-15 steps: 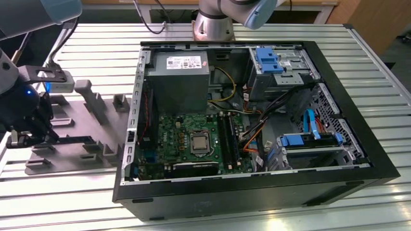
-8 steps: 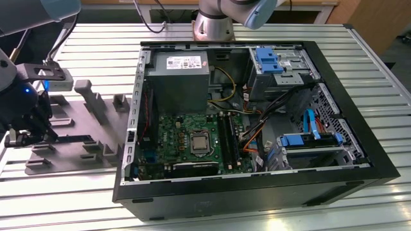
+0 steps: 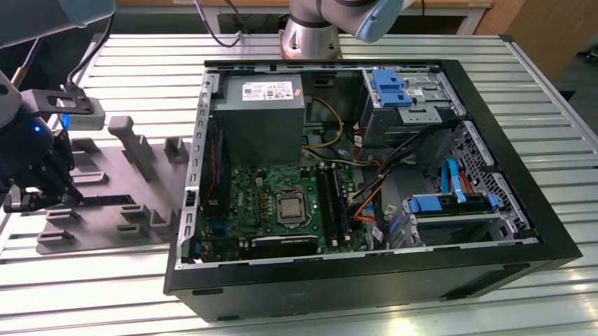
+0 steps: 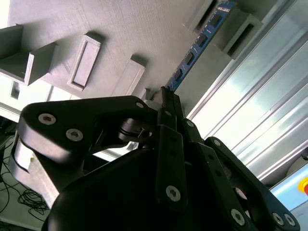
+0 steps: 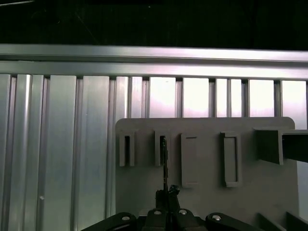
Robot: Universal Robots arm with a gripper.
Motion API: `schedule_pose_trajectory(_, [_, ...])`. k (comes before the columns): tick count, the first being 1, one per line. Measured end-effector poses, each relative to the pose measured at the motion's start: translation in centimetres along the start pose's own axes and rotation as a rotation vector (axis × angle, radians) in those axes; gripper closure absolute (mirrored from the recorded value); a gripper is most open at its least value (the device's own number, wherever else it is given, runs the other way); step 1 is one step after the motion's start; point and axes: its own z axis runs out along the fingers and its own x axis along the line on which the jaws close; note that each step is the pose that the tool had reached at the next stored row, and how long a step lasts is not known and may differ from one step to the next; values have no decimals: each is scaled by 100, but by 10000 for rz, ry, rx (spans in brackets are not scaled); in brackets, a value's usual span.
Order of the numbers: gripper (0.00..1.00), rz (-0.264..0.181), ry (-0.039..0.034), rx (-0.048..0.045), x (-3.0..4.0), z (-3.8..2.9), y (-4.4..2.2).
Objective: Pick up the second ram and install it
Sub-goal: 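Pick up the second ram and move it above second insertion slot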
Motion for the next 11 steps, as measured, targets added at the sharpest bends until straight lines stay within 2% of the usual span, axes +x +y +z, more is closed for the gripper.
schedule_pose_trajectory(11, [88,-1,-1,1,-1,-61,2])
